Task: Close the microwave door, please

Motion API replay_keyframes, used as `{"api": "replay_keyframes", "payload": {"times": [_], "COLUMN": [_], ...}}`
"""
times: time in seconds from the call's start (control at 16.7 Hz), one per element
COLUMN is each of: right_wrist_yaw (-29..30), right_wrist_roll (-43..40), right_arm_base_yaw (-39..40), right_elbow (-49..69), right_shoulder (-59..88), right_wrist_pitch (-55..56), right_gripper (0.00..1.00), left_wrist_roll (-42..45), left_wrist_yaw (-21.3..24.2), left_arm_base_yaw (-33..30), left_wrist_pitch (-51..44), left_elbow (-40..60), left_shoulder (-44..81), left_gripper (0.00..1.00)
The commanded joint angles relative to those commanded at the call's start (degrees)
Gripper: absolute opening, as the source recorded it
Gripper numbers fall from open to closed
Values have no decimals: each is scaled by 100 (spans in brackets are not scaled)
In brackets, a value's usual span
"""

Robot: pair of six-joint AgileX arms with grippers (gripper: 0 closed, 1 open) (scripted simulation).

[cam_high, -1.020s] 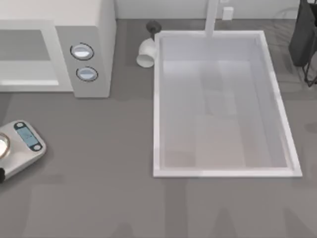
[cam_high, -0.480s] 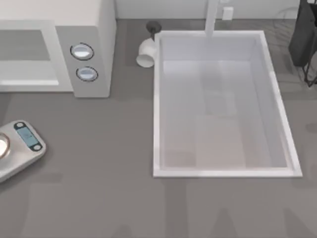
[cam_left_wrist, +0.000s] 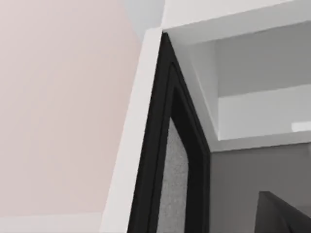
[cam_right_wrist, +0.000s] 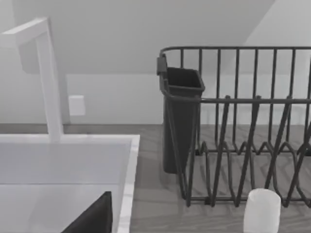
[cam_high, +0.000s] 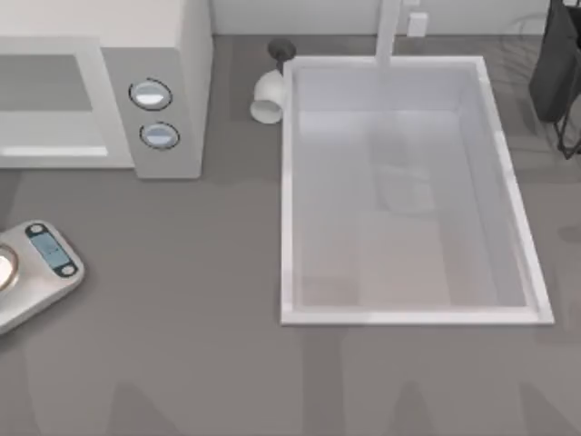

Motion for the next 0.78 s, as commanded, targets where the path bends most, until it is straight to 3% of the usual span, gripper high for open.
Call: {"api": "replay_keyframes", "payload": {"times": [0.42,0.78], "right_wrist_yaw": [0,0], "right_wrist_roll": [0,0], "right_arm_base_yaw": [0,0], "right_elbow": [0,0], "right_shoulder": [0,0], "right_wrist_pitch": [0,0], "right_gripper": [100,100], "left_wrist_roll": [1875,2603], "left_wrist_yaw": [1544,2313], "left_arm_base_yaw": [2307,3050], "left_wrist_pitch": [-1279,-1916], "left_elbow": [2632,3907], "left_shoulder": [4243,6099], "left_gripper": [0,0]}}
